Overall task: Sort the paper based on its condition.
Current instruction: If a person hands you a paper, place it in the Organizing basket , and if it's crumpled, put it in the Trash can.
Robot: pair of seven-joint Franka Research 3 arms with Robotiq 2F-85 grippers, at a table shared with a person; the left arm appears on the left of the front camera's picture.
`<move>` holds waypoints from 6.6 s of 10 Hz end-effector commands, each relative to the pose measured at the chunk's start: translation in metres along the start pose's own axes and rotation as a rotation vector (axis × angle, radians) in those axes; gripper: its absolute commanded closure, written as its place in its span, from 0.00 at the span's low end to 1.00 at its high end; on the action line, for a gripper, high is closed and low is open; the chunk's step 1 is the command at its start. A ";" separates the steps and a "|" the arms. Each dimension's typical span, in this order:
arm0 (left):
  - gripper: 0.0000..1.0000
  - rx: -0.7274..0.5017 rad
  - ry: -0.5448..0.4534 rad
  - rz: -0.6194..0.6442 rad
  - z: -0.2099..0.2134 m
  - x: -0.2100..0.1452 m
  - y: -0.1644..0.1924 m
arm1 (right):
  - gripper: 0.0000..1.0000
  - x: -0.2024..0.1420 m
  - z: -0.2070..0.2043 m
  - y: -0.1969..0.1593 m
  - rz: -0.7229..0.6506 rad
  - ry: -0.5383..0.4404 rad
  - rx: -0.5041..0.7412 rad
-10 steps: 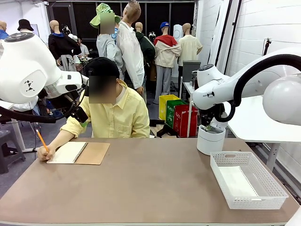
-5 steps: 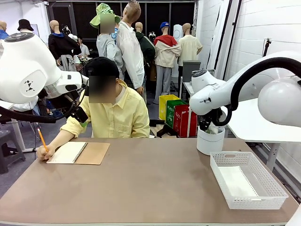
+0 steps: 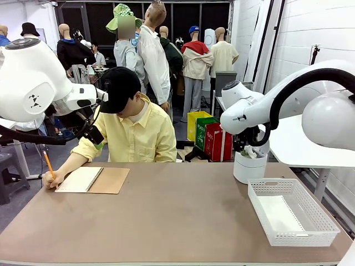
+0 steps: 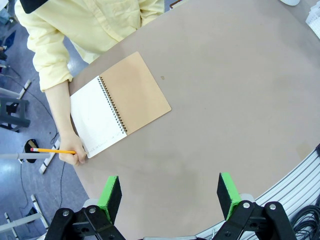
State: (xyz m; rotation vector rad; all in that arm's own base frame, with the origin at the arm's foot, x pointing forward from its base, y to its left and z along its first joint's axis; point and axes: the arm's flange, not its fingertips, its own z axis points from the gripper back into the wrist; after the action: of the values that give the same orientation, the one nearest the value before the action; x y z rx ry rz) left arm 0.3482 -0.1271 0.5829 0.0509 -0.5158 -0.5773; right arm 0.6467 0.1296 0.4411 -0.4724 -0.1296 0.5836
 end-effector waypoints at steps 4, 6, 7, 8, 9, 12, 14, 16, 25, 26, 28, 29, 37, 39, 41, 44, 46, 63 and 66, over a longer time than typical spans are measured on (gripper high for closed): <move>0.00 -0.001 -0.006 -0.002 0.000 0.000 0.001 | 0.00 0.002 0.018 -0.014 -0.039 -0.015 -0.045; 0.00 -0.001 -0.006 -0.002 0.000 0.000 0.001 | 0.00 0.003 0.028 -0.010 -0.018 -0.044 -0.025; 0.00 -0.001 -0.006 -0.002 0.000 0.000 0.001 | 0.00 0.003 0.032 -0.010 -0.011 -0.051 -0.011; 0.00 -0.001 -0.006 -0.002 0.000 0.000 0.001 | 0.00 0.003 0.035 -0.009 -0.008 -0.059 -0.003; 0.00 -0.001 -0.006 -0.002 0.000 0.000 0.001 | 0.00 0.003 0.039 -0.007 -0.001 -0.070 0.014; 0.00 -0.001 -0.006 -0.002 0.000 0.000 0.001 | 0.00 0.006 0.041 -0.004 -0.010 -0.066 -0.003; 0.00 -0.001 -0.006 -0.002 0.000 0.000 0.001 | 0.00 0.006 0.041 -0.004 -0.010 -0.066 -0.003; 0.00 -0.001 -0.006 -0.002 0.000 0.000 0.001 | 0.00 0.006 0.041 -0.004 -0.010 -0.066 -0.003; 0.00 -0.001 -0.006 -0.002 0.000 0.000 0.001 | 0.00 0.007 0.042 -0.003 -0.006 -0.071 0.009; 0.00 -0.001 -0.006 -0.002 0.000 0.000 0.001 | 0.00 -0.008 0.052 0.002 -0.020 -0.126 0.070; 0.00 -0.001 -0.006 -0.002 0.000 0.000 0.001 | 0.00 -0.034 0.072 0.019 -0.036 -0.208 0.156; 0.00 -0.001 -0.006 -0.002 0.000 0.000 0.001 | 0.00 -0.051 0.083 0.026 -0.043 -0.258 0.225; 0.00 -0.001 -0.006 -0.002 0.000 0.000 0.001 | 0.00 -0.105 0.124 0.078 0.018 -0.391 0.335; 0.00 -0.001 -0.006 -0.002 0.000 0.000 0.001 | 0.00 -0.105 0.124 0.078 0.018 -0.391 0.335; 0.00 -0.001 -0.006 -0.002 0.000 0.000 0.001 | 0.00 -0.105 0.124 0.078 0.018 -0.391 0.335; 0.00 -0.001 -0.006 -0.002 0.000 0.000 0.001 | 0.00 -0.127 0.146 0.084 -0.017 -0.455 0.438; 0.00 -0.001 -0.006 -0.002 0.000 0.000 0.001 | 0.00 -0.152 0.162 0.098 -0.031 -0.500 0.525; 0.00 -0.001 -0.006 -0.002 0.000 0.000 0.001 | 0.00 -0.184 0.211 0.153 0.092 -0.609 0.546; 0.00 -0.001 -0.006 -0.002 0.000 0.000 0.001 | 0.00 -0.184 0.211 0.153 0.092 -0.609 0.546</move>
State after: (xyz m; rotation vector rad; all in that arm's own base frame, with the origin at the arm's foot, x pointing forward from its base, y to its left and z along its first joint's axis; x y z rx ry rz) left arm 0.3481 -0.1271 0.5828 0.0509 -0.5156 -0.5774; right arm 0.3647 0.2208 0.5583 0.2522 -0.5082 0.8231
